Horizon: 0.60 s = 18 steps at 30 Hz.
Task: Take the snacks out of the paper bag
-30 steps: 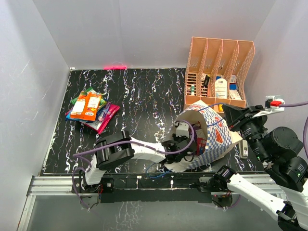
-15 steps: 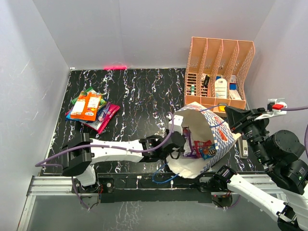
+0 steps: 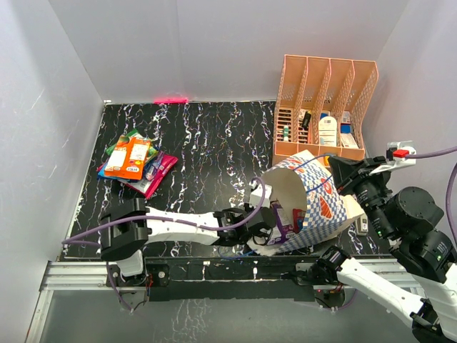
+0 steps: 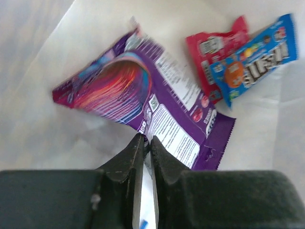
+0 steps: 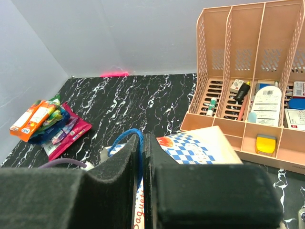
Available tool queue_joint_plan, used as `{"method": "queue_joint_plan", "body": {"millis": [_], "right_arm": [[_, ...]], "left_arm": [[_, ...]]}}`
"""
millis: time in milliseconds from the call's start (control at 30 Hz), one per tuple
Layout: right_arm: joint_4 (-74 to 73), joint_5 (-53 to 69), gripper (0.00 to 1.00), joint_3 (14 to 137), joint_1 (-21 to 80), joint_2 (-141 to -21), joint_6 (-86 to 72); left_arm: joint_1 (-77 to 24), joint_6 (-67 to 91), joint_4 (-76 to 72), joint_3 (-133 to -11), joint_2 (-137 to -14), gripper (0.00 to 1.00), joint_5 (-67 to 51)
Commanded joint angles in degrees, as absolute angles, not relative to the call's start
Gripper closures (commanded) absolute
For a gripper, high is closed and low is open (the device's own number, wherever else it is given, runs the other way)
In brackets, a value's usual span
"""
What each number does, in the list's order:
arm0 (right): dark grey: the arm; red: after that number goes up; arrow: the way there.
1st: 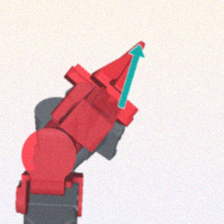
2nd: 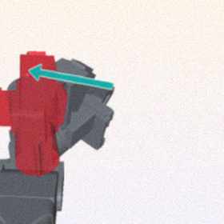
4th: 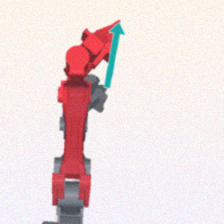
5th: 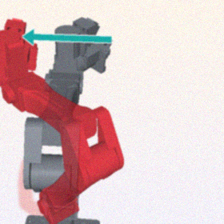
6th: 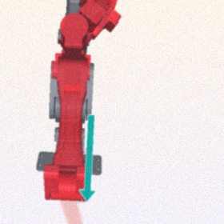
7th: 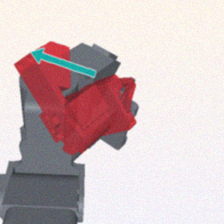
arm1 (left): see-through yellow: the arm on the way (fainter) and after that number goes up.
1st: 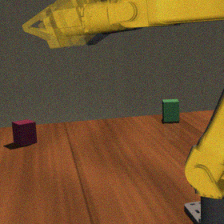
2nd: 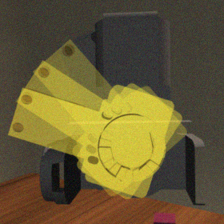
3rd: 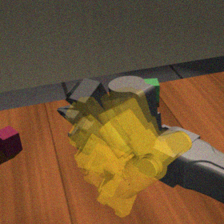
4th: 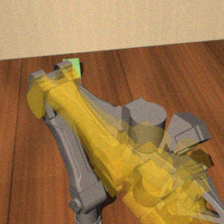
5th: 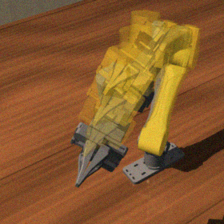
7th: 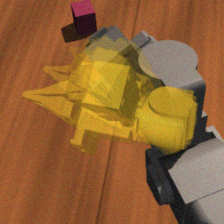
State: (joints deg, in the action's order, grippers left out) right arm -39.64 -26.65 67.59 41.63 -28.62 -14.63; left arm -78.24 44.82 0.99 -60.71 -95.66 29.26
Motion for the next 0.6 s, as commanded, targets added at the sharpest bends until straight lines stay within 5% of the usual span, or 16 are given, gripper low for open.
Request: {"method": "queue_joint_plan", "body": {"millis": [0, 233, 567], "right_arm": [[-36.35, -26.24, 0.93, 68.70, 41.88, -29.91, -13.69], [-36.08, -25.36, 0.93, 68.57, 41.87, -29.81, -13.88], [-35.84, -24.45, 0.93, 68.85, 41.90, -29.53, -14.33]], "left_arm": [[-78.40, 50.96, 3.02, -60.38, -98.23, 0.82, 32.85], [-78.41, 56.03, -0.99, -56.07, -98.53, 0.57, 32.73], [-77.95, 52.56, -11.68, -56.86, -101.61, 0.45, 26.87]]}}
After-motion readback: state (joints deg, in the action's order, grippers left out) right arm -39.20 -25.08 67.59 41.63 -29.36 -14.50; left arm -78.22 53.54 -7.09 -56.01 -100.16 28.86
